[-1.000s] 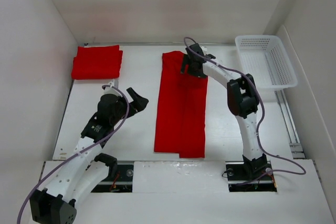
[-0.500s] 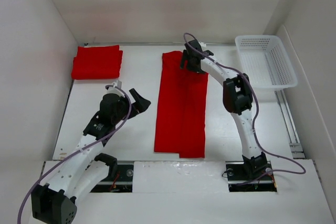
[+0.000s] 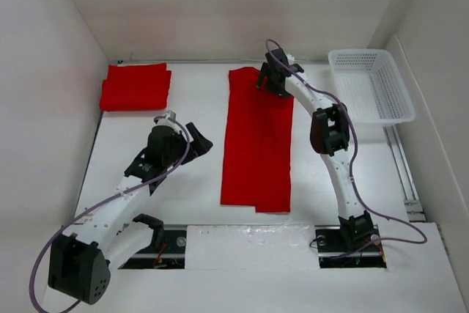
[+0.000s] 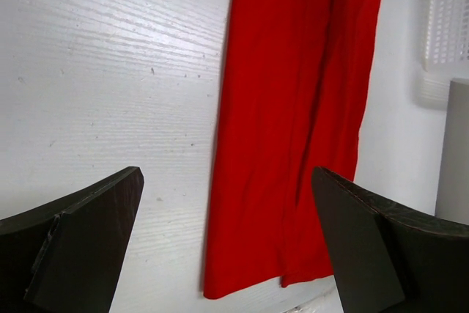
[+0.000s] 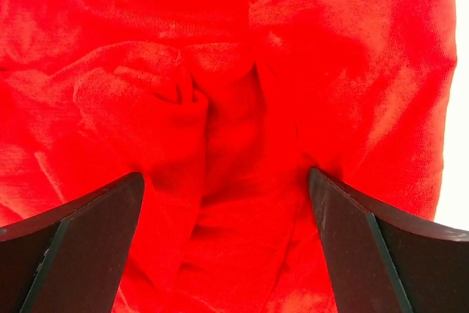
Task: Fold and stack the t-shirts
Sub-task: Rotate the tshirt 90 degrees, then grab the bottom of the folded rectangular tshirt with both arms
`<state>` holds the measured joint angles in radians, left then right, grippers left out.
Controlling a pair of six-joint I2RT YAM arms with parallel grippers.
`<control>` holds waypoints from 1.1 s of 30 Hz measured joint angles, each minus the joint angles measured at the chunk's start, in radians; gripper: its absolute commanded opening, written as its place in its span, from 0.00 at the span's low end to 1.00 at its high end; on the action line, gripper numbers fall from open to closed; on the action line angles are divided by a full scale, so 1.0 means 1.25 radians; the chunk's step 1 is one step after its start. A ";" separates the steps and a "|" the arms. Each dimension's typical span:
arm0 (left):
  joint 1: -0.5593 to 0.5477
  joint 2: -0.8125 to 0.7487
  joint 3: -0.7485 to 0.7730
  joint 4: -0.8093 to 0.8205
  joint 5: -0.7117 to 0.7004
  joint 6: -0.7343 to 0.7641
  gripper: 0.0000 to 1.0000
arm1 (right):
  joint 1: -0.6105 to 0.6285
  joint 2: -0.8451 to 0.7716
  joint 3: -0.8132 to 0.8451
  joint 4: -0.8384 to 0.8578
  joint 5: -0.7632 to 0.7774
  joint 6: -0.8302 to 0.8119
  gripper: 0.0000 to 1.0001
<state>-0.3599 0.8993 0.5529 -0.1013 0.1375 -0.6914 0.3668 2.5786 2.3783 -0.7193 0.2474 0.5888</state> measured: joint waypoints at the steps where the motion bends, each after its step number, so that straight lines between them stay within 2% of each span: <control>1: 0.000 0.015 0.006 0.000 0.000 0.002 0.99 | -0.007 0.003 0.005 0.003 -0.011 0.002 1.00; 10: 0.000 0.133 0.076 0.012 -0.001 0.030 0.99 | -0.045 0.013 0.017 0.056 -0.091 -0.013 1.00; 14: 0.000 0.157 0.095 0.012 0.016 0.038 0.99 | -0.042 -0.019 -0.031 0.074 -0.081 -0.048 1.00; 17: 0.000 0.157 0.096 0.006 0.031 0.040 0.99 | -0.020 -0.139 -0.193 0.104 -0.012 -0.066 1.00; 20: -0.010 0.144 0.087 -0.005 0.020 0.038 0.99 | 0.018 -0.334 -0.417 0.149 0.051 -0.067 1.00; 23: -0.108 0.120 0.072 -0.030 -0.047 0.008 0.99 | 0.055 -0.564 -0.639 0.198 0.071 -0.056 1.00; 28: -0.414 0.126 0.065 -0.056 -0.153 -0.096 0.99 | 0.129 -0.914 -0.971 0.238 0.128 -0.012 1.00; 33: -0.614 0.122 0.038 -0.075 -0.251 -0.243 0.99 | 0.287 -1.168 -1.230 0.144 0.138 0.095 1.00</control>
<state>-1.1275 1.0515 0.6006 -0.1951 -0.1757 -0.9947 0.7250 1.1187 0.8406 -0.5388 0.4194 0.7078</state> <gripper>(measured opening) 0.990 0.999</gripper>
